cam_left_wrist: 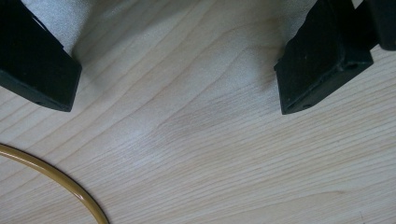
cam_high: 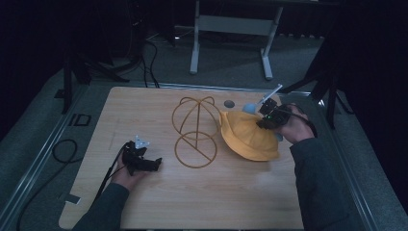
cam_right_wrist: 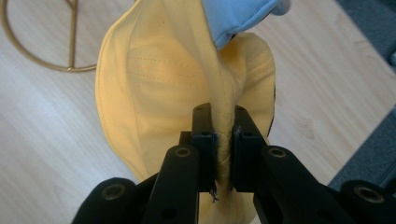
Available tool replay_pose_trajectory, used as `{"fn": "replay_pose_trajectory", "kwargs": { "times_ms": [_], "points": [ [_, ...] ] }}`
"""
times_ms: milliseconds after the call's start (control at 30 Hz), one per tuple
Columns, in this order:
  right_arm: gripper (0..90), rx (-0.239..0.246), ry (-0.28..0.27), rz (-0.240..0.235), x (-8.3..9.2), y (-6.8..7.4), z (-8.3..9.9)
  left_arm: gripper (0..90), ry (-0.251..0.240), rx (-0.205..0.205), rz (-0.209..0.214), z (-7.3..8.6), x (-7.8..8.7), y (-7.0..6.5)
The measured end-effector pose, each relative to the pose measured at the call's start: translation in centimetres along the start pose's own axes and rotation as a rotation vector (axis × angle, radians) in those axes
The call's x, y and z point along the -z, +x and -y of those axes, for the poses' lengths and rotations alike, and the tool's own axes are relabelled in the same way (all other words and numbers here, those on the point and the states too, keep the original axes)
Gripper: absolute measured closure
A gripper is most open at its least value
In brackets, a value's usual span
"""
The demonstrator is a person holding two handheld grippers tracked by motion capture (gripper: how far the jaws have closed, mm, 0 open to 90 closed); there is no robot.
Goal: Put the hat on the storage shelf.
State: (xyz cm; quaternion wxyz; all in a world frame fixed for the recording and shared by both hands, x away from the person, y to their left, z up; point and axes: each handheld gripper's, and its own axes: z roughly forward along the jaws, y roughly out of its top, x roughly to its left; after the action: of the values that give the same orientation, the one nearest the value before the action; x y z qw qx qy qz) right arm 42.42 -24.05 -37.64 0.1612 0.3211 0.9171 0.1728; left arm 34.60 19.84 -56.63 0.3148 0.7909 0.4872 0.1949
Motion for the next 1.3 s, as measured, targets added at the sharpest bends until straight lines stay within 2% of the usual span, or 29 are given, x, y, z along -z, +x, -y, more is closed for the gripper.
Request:
{"fn": "replay_pose_trajectory", "kwargs": {
  "times_ms": [467,1000,1300],
  "points": [
    [83.7,-0.042,-0.098,0.018,2.0,-1.2,0.9,0.1,0.001,0.000,0.001,0.0,0.0,0.0],
    [83.6,-0.017,-0.147,0.021,4.4,-1.4,0.9,0.1,0.002,0.000,0.001,0.0,0.0,0.0],
    [83.6,0.002,-0.171,0.016,5.1,-1.3,0.4,0.1,0.002,0.000,0.001,0.0,0.0,0.0]
  ]
}}
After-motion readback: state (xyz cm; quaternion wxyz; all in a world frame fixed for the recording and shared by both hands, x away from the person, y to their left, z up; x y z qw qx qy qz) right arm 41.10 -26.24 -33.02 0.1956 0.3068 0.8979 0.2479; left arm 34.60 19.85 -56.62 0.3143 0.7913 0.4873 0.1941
